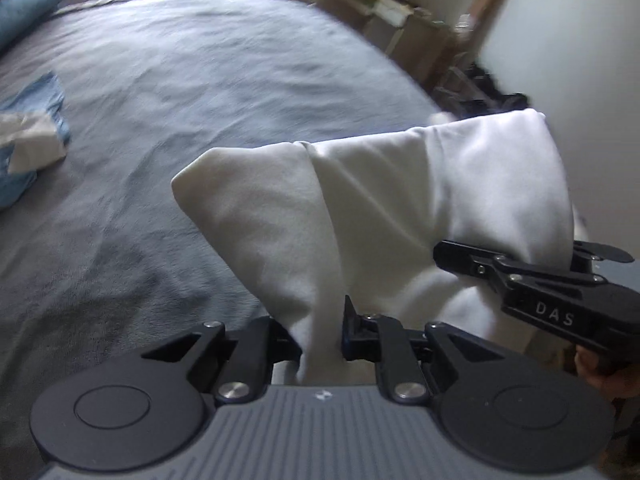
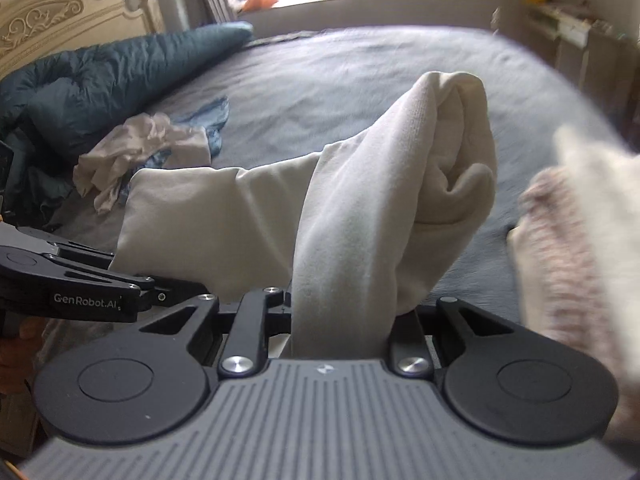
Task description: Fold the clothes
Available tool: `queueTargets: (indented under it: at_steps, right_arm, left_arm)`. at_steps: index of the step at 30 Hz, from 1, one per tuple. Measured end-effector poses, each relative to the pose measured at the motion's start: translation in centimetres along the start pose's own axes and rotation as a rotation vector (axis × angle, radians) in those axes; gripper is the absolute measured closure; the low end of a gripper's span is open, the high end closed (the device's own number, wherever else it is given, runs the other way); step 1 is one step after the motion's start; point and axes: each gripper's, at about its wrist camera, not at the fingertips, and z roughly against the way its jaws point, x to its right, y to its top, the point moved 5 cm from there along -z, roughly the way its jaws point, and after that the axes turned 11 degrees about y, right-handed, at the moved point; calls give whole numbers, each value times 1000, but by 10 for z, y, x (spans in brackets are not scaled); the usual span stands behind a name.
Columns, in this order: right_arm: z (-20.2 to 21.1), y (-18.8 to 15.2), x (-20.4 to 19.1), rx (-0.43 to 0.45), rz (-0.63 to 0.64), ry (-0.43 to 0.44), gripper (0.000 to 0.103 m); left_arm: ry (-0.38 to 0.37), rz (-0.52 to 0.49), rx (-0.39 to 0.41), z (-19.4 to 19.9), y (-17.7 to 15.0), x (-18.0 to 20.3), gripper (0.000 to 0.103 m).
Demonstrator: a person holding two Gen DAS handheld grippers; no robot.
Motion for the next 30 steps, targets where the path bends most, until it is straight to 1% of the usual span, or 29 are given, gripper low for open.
queueTargets:
  at_steps: [4,8,11,15,19,23,25,28,30]
  right_arm:
    - [66,14,-23,53,13,-85,84]
    - [129,21,-33,115,-35,-156,84]
    - [169,23,-36,151,-65,-205,84]
    - [206,21,-31,193,-67,-254,84]
    - [232,18,-11,234,-55,-277,84]
    - [249,17,29,254,-38,-259,84]
    - [256,18,52,259,-13,-236,84]
    - [266,21,92,249,18,-190,84]
    - [272,26,119,240,48,-158,84]
  left_arm:
    - [-68,-92,52,60,10,31,89]
    - [-139,-157,105,112,18,60,88]
    - [-183,-174,120,136,20,82,88]
    - [-215,-201,151,156,19,117,88]
    - [-210,-218,175,158,22,159,88]
    - [-179,-202,188,144,27,208,88]
    - [-149,-166,178,132,30,233,88]
    - [-132,-78,158,116,37,268,88]
    - [-110,-54,158,103,41,290,88]
